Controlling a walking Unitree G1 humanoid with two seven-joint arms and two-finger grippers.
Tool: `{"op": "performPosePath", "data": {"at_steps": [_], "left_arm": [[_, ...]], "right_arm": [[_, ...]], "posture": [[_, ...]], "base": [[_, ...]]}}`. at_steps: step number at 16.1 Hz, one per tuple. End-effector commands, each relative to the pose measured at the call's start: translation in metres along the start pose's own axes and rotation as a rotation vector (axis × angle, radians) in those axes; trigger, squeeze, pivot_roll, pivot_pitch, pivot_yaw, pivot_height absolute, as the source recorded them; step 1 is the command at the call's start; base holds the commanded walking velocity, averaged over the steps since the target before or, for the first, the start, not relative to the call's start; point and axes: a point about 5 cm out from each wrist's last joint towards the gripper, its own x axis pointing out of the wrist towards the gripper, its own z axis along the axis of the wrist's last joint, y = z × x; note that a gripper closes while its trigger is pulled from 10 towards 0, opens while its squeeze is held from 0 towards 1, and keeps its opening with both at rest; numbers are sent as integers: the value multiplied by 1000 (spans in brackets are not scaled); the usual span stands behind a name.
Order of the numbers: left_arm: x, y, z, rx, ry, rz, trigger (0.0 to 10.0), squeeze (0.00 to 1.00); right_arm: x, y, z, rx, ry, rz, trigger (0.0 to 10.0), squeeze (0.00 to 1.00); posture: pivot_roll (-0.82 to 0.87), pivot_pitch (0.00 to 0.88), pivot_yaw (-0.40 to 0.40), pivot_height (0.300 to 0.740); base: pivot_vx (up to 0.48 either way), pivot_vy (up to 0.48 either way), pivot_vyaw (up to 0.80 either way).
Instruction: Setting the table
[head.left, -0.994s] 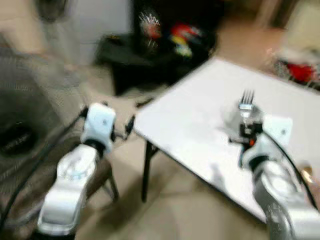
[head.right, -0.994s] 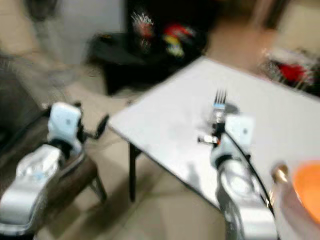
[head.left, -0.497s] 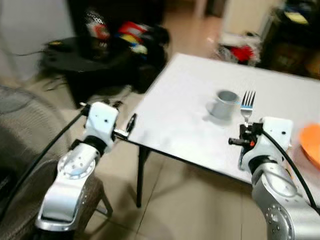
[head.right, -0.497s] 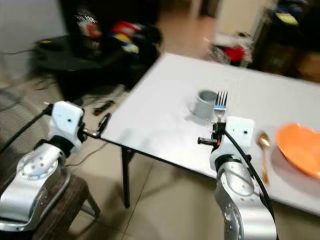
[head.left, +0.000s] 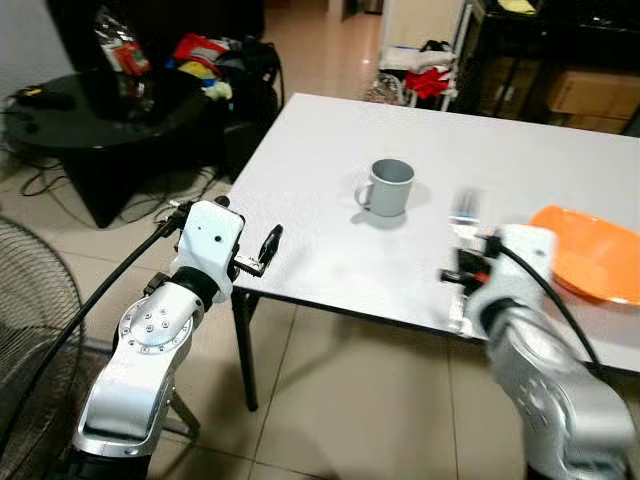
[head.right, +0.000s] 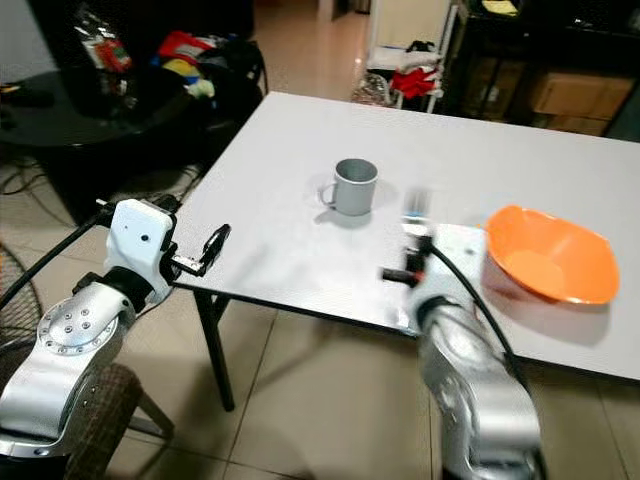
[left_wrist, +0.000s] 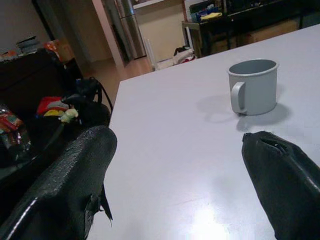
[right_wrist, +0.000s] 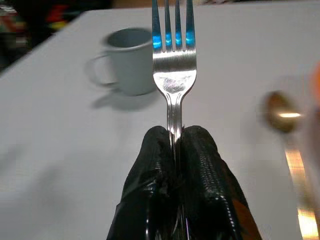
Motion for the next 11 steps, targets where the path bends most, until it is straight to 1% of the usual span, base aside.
{"op": "performPosePath", "data": {"at_steps": [1, 3, 4, 6, 8, 10, 11], "left_arm": [[1, 1, 0, -1, 8, -15, 10000, 0], [-1, -3, -1, 0, 18, -90, 10000, 0], [-2, -4, -1, -2, 22, -107, 10000, 0], [-5, -6, -2, -4, 41, -154, 10000, 0], [-7, -6, -3, -1, 50, -170, 10000, 0], [-18, -7, -4, -17, 70, -227, 10000, 0], [-21, -9, -4, -29, 78, -252, 10000, 0]], "right_arm": [[5, 6, -1, 18, 29, 46, 10000, 0], [29, 25, -7, 50, 122, 134, 10000, 0], [34, 28, -7, 58, 141, 145, 10000, 0], [62, 37, -10, 107, 199, 158, 10000, 0], [74, 42, -11, 129, 220, 173, 10000, 0], [98, 55, -14, 189, 272, 185, 10000, 0], [103, 58, -16, 207, 283, 176, 10000, 0]], "posture": [[89, 0, -9, 740], [94, 0, -8, 740], [99, 0, -8, 740], [110, 0, -12, 740], [110, 0, -12, 740], [129, 0, -21, 740], [133, 0, -23, 740]], "base": [[0, 0, 0], [0, 0, 0], [0, 0, 0], [0, 0, 0], [0, 0, 0], [0, 0, 0], [0, 0, 0]]}}
